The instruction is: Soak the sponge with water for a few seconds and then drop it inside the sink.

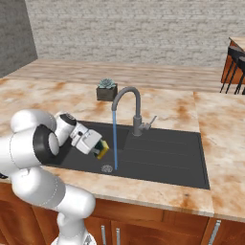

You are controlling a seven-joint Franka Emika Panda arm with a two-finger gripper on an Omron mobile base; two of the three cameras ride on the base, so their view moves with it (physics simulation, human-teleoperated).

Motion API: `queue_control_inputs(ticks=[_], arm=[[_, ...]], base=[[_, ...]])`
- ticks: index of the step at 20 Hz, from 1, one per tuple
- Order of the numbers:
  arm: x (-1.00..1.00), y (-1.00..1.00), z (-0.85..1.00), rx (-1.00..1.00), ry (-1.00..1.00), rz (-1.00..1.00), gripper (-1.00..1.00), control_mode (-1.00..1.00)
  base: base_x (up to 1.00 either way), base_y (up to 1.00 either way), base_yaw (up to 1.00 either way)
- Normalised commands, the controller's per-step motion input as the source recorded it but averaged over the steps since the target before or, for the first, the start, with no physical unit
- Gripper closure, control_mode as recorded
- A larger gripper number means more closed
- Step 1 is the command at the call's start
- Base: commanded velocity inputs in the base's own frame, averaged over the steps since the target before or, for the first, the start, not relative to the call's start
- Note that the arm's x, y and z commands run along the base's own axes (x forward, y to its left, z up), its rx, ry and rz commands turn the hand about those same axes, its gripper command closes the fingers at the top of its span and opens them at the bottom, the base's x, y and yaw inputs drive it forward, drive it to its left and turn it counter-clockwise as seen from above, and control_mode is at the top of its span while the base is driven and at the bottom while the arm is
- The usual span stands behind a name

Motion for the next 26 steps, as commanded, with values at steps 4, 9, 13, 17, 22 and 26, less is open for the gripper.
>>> queue_control_inputs(ticks=[4, 9, 13, 17, 22, 26], arm=[[0.11, 0.00, -0.17, -0.03, 0.03, 0.00, 1.00, -1.00], [0.31, 0.00, -0.05, -0.06, 0.03, 0.00, 1.00, -1.00], [0.42, 0.00, -0.01, -0.05, 0.02, 0.00, 1.00, -1.00], [0.28, 0.00, 0.00, -0.04, 0.01, 0.00, 1.00, -1.00], [0.17, 0.00, -0.04, -0.03, 0.01, 0.00, 1.00, -1.00], [0.15, 0.00, -0.05, -0.01, 0.02, 0.00, 1.00, -1.00]], base=[[0.00, 0.00, 0.00], [0.00, 0.00, 0.00], [0.00, 0.00, 0.00], [0.00, 0.00, 0.00], [0.00, 0.00, 0.00], [0.00, 0.00, 0.00]])
